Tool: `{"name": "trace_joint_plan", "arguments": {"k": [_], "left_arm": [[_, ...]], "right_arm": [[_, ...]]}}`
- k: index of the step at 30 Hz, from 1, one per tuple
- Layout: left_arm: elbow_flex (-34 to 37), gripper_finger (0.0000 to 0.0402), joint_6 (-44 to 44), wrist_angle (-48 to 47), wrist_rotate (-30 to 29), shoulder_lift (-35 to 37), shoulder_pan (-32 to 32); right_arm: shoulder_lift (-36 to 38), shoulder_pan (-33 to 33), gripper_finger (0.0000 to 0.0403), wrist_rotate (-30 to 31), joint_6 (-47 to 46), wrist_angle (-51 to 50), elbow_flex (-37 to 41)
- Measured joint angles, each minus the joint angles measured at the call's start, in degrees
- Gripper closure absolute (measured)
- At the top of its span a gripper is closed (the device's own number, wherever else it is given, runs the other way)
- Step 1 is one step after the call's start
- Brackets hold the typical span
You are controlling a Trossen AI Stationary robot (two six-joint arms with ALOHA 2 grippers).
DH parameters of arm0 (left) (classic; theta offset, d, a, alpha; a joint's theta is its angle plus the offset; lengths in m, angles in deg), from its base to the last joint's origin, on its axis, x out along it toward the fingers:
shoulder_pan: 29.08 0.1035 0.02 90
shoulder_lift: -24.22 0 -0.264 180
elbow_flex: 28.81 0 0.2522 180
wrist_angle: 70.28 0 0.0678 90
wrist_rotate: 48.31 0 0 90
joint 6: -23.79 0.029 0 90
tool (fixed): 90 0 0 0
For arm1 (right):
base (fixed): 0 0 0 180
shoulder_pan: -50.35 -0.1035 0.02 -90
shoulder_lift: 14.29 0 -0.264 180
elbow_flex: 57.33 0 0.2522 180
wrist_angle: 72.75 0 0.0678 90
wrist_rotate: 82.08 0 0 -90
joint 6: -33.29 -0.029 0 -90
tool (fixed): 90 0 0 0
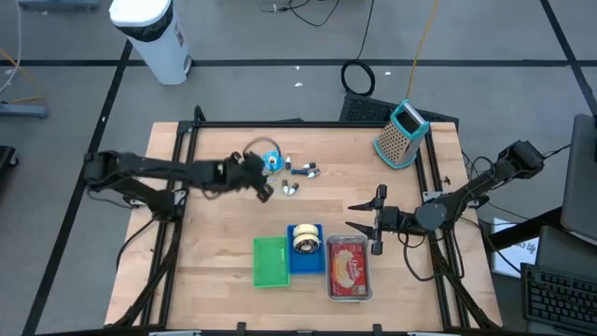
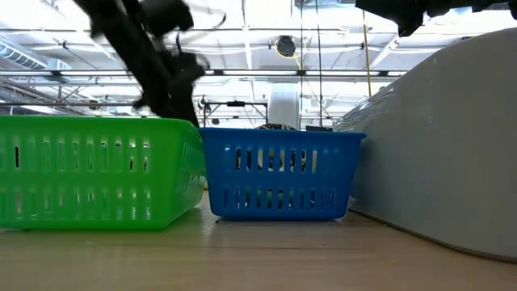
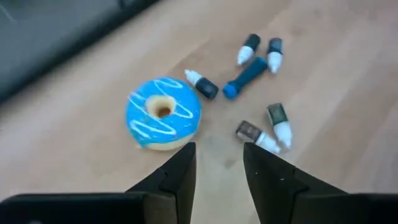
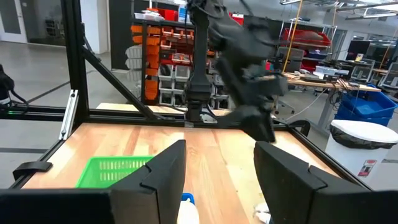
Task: Pick & Place Food Item
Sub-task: Put the blue doughnut into the blue bin
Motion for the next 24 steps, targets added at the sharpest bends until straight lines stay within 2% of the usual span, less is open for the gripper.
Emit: {"name": "trace_joint_plan", "arguments": {"k": [3,6,10,13,17,24], "left_arm": [[2.3,0.0250,-4.0,3.5,7.6,-1.2,9.3],[2.3,0.0215,-6.1,4.4,11.1,-4.1,16.2],[2.3,0.0160,-6.7,7.3,14.7,-7.5,22.0],[2.3,0.0127,-6.9,10.7,19.2,-10.5,23.6],[2.3,0.0099,-7.4,15.5,19.8,-14.5,23.4],[2.3,0.0095,-9.5,20.5,18.4,-20.2,22.9]], "right_arm": [[0.0,0.0,0.0222,0.1,0.0,0.1,0.0],[0.0,0.4,0.0222,0.0,0.0,0.1,0.0],[0.0,0.7,0.0222,0.0,0.0,-0.1,0.1],[0.0,0.8,0.0222,0.0,-0.1,-0.1,0.1],[0.0,0.7,0.0222,0.0,-0.1,-0.1,0.1],[0.0,0.8,0.0222,-0.1,-0.4,-0.1,0.1]]}}
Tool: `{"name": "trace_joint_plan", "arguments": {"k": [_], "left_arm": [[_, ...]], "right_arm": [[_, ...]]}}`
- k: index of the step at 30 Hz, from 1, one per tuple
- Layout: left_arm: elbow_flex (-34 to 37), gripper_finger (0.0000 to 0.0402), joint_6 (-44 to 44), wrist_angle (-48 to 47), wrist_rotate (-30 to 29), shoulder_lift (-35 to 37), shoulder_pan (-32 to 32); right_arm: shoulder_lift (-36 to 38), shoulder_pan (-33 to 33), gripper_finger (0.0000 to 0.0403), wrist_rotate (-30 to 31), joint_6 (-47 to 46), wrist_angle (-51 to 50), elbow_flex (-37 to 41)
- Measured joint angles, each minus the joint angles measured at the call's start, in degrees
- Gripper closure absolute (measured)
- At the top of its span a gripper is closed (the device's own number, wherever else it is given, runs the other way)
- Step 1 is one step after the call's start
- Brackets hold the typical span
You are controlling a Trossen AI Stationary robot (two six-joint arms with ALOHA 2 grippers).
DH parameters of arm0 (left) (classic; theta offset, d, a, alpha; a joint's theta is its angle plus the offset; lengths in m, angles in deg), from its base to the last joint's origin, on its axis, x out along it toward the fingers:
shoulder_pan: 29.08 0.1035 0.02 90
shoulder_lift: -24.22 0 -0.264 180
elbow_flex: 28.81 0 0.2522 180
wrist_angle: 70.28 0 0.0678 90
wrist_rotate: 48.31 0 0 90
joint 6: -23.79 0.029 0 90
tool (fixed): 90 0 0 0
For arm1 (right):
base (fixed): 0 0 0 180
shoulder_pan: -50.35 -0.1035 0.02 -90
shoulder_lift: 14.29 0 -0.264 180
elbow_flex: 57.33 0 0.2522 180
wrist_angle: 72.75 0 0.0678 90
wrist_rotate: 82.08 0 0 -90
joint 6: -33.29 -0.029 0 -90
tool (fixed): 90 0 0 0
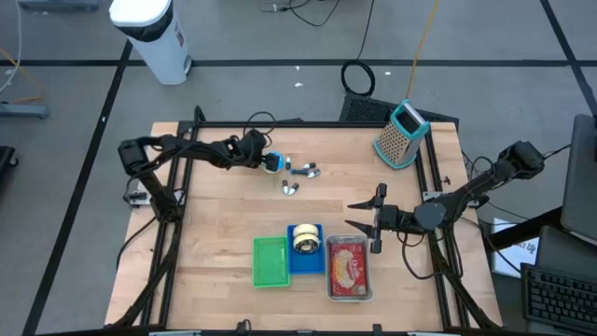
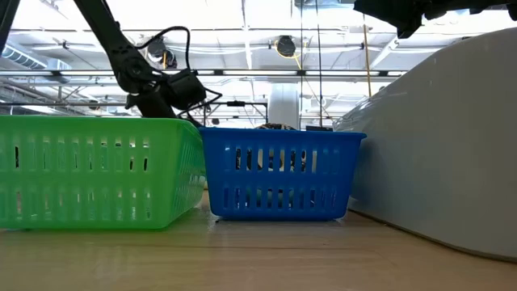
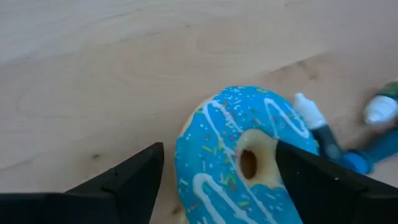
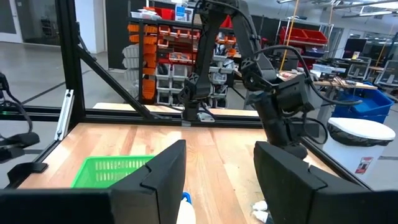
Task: Pick & Place Food Item
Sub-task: Put the blue doughnut into the blue bin
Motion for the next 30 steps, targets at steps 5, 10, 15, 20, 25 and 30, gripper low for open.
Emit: {"name": "trace_joint_plan", "arguments": {"k": [5,10,15,20,25,30], "left_arm": [[-0.2,0.0119,0.2,-1.0,-0.8,-0.8,0.1],[-0.1,0.0156,1.2,-1.8,-0.6,-0.8,0.1],[0.0,0.0206,1.1,-2.4,-0.5,-0.9,0.1],[0.0,0.0259,1.5,-3.0,0.8,-0.9,0.2],[0.1,0.0306,5.6,-3.1,1.2,-0.3,0.1],[0.2,0.0349,9.1,-3.5,1.6,3.9,-0.4]], "right_arm": [[0.0,0.0,0.0222,0.0,0.0,0.0,0.0],[0.0,0.0,0.0222,0.0,0.1,0.0,0.0],[0.0,0.0,0.0222,0.0,0.1,0.0,0.0],[0.0,0.0,0.0222,0.0,0.2,0.0,0.0],[0.0,0.0,0.0222,0.0,0.2,0.0,0.0],[0.0,0.0,0.0222,0.0,0.2,0.0,0.0]]}}
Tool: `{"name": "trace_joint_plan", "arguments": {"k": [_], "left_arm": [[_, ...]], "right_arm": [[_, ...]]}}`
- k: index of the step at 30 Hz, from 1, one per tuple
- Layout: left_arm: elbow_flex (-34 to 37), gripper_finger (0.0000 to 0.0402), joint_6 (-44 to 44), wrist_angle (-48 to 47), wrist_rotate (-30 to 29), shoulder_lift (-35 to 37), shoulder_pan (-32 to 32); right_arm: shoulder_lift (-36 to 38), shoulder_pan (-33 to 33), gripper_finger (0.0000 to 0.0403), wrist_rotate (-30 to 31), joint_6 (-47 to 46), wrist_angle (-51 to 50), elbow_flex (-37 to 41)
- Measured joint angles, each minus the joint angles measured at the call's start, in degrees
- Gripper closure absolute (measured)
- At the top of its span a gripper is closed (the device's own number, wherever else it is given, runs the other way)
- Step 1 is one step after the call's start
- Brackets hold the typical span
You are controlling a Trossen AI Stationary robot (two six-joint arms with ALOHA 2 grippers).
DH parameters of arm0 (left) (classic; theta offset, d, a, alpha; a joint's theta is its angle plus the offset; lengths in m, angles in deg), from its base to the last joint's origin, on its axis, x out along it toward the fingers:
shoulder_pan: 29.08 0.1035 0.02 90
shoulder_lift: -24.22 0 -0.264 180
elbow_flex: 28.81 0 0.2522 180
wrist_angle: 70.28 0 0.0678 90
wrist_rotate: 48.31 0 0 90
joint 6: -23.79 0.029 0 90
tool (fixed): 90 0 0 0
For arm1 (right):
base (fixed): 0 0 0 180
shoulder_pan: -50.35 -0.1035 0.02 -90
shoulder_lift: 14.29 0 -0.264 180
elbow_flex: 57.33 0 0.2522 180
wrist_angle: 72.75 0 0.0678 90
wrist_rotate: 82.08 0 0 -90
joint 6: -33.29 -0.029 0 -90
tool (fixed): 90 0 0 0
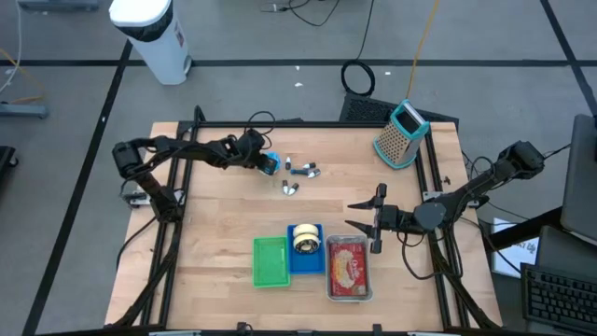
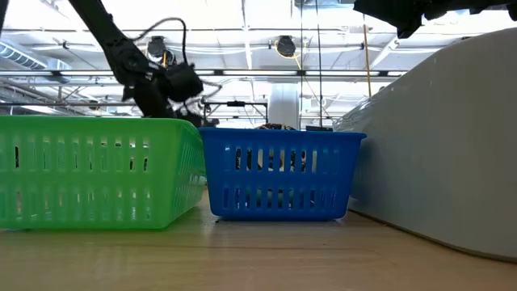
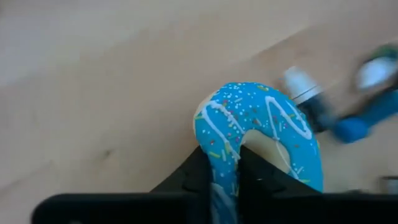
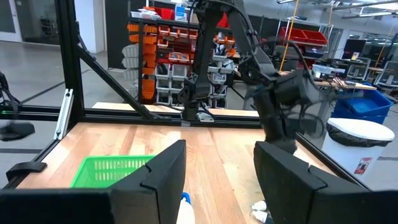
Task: Pick & Place Food Item
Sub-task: Put the blue doughnut into the blue bin
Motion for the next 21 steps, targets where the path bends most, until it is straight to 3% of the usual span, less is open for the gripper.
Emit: {"name": "trace_joint_plan", "arguments": {"k": [6,14,21], "left_arm": [[-0.1,0.0378,2.9,0.5,2.1,9.2,-3.1],[-0.2,0.0360,3.9,2.3,2.6,21.3,-12.9],[-0.2,0.0367,4.0,5.9,2.5,26.0,-21.4]], "right_arm": [[0.0,0.0,0.0222,0.0,0.2,0.0,0.0],[0.0,0.0,0.0222,0.1,0.2,0.0,0.0],[0.0,0.0,0.0222,0.1,-0.2,0.0,0.0]]}}
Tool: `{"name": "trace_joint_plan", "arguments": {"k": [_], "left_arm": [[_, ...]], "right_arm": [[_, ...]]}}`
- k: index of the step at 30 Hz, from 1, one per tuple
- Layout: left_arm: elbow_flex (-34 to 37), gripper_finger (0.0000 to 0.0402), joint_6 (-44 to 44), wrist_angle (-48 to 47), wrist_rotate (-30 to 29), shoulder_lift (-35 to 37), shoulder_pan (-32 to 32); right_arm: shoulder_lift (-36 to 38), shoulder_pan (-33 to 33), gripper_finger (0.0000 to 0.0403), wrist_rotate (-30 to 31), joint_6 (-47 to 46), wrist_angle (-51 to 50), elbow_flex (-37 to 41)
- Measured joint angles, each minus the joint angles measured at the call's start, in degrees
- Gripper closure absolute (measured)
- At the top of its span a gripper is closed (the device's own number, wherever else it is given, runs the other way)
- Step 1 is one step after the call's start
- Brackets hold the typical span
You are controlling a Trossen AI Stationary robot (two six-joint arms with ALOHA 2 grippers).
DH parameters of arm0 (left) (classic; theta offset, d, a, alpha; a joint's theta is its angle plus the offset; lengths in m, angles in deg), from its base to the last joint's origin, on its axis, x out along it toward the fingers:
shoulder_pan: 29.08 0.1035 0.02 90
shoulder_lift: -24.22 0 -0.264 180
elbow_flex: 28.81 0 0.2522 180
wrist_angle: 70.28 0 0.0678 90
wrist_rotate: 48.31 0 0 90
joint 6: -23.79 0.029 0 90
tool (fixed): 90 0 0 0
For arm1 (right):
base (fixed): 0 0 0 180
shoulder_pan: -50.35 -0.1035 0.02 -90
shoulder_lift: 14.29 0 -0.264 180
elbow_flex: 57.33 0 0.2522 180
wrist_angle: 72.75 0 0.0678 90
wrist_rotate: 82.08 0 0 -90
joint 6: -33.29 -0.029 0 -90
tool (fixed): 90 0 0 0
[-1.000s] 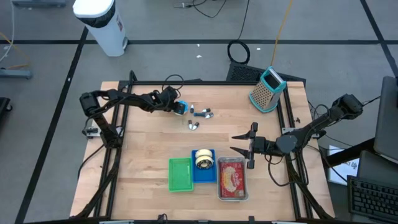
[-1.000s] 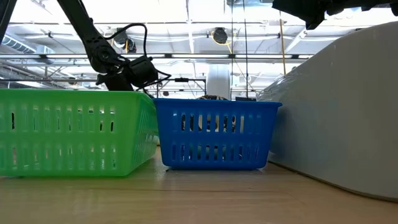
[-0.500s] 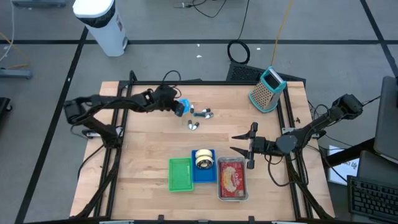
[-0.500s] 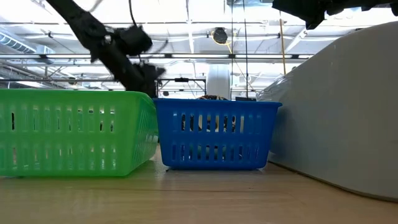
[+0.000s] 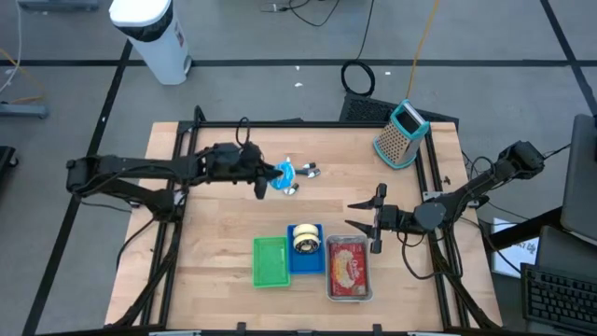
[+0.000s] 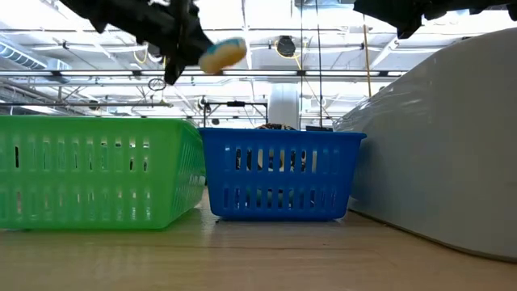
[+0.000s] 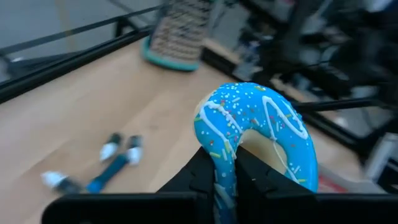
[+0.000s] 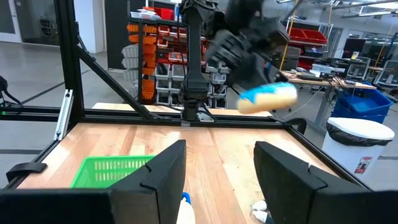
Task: Pick & Place Food Item
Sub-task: Put the blue doughnut into the blue bin
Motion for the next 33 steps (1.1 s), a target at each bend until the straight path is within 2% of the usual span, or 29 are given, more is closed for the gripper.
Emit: {"name": "trace_joint_plan", "arguments": {"k": [15,20,25,29,33], "left_arm": [[0.0,0.0363,1.7,9.5,0.0,0.2,-17.3],[0.0,0.0359,3.6,16.3,0.1,-2.6,-22.8],[-0.2,0.0356,4.6,23.5,0.1,-8.4,-27.9],[-4.2,0.0355,4.8,22.0,-0.9,-13.3,-31.0],[-12.4,0.0355,8.1,9.6,-5.1,-17.9,-33.3]], "right_arm": [[0.0,0.0,0.0222,0.0,0.0,0.0,0.0],[0.0,0.0,0.0222,0.1,-0.1,0.0,0.0],[0.0,0.0,0.0222,0.1,-0.6,0.0,0.0],[0.0,0.0,0.0222,0.1,-0.6,0.0,0.0],[0.0,0.3,0.0222,0.1,-0.7,0.0,0.0]]}}
